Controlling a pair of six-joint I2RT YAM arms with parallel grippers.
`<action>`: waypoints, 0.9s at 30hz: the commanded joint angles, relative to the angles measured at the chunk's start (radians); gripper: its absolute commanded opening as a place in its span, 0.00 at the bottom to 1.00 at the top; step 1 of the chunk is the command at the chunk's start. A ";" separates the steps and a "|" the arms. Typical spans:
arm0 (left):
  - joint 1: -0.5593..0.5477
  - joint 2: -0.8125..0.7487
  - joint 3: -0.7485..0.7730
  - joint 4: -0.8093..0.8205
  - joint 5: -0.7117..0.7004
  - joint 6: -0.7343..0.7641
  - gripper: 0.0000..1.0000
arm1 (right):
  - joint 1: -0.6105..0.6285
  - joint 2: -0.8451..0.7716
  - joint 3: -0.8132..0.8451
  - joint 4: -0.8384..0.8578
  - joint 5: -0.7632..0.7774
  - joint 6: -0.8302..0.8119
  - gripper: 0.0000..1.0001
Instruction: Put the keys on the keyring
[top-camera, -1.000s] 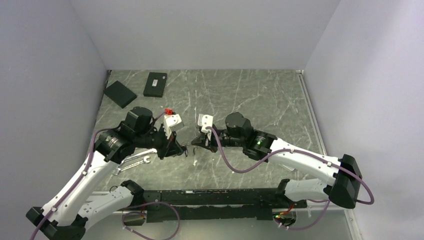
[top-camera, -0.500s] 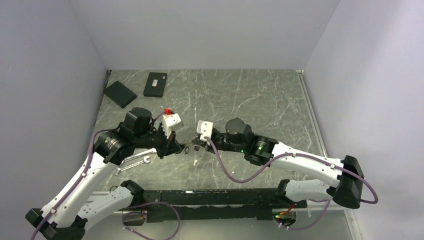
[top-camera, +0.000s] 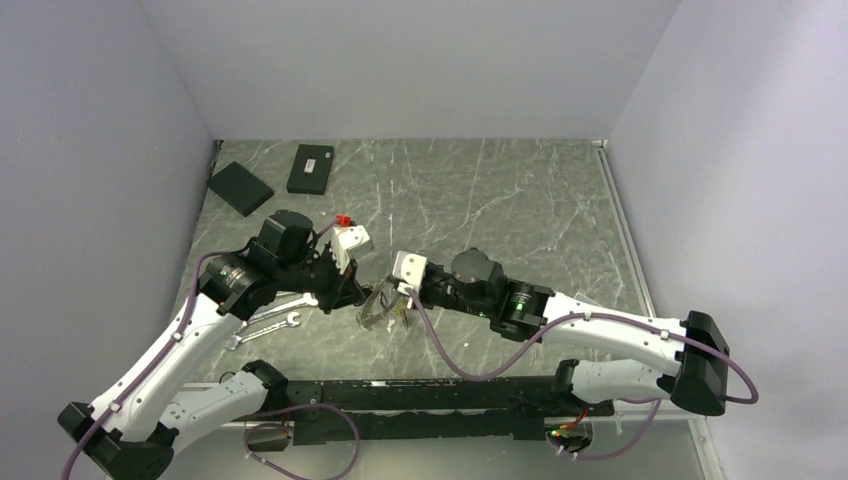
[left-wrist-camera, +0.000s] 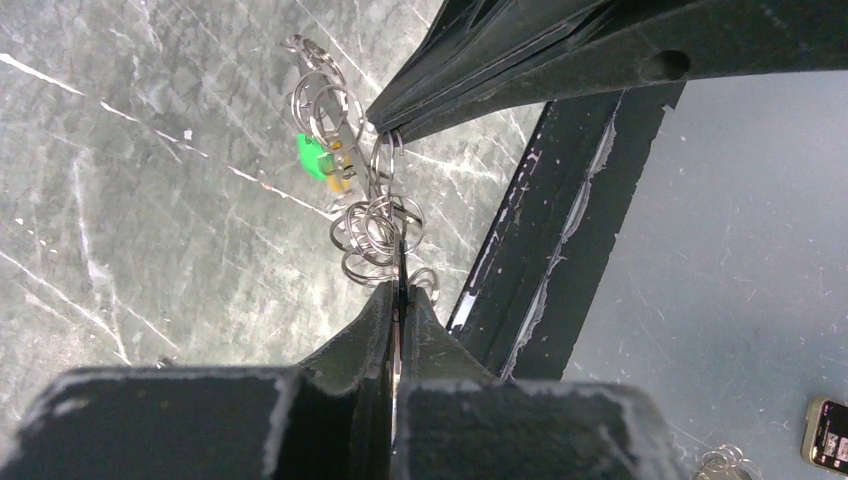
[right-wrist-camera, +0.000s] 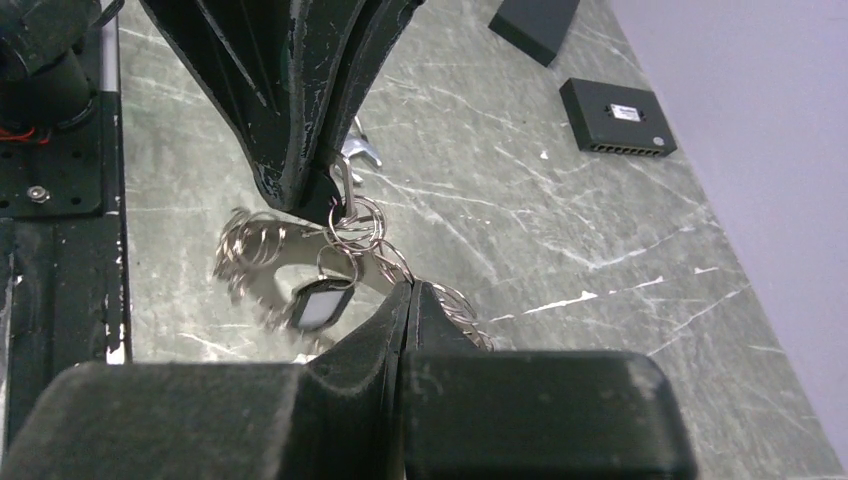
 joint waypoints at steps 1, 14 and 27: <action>-0.003 -0.005 0.024 -0.016 0.003 0.017 0.00 | -0.001 -0.064 -0.018 0.122 0.083 -0.038 0.00; -0.003 -0.026 -0.012 -0.008 -0.017 0.002 0.00 | 0.016 -0.123 -0.081 0.197 0.093 -0.065 0.00; -0.003 -0.030 -0.020 0.029 -0.147 0.013 0.00 | 0.070 -0.145 -0.124 0.235 0.048 -0.155 0.00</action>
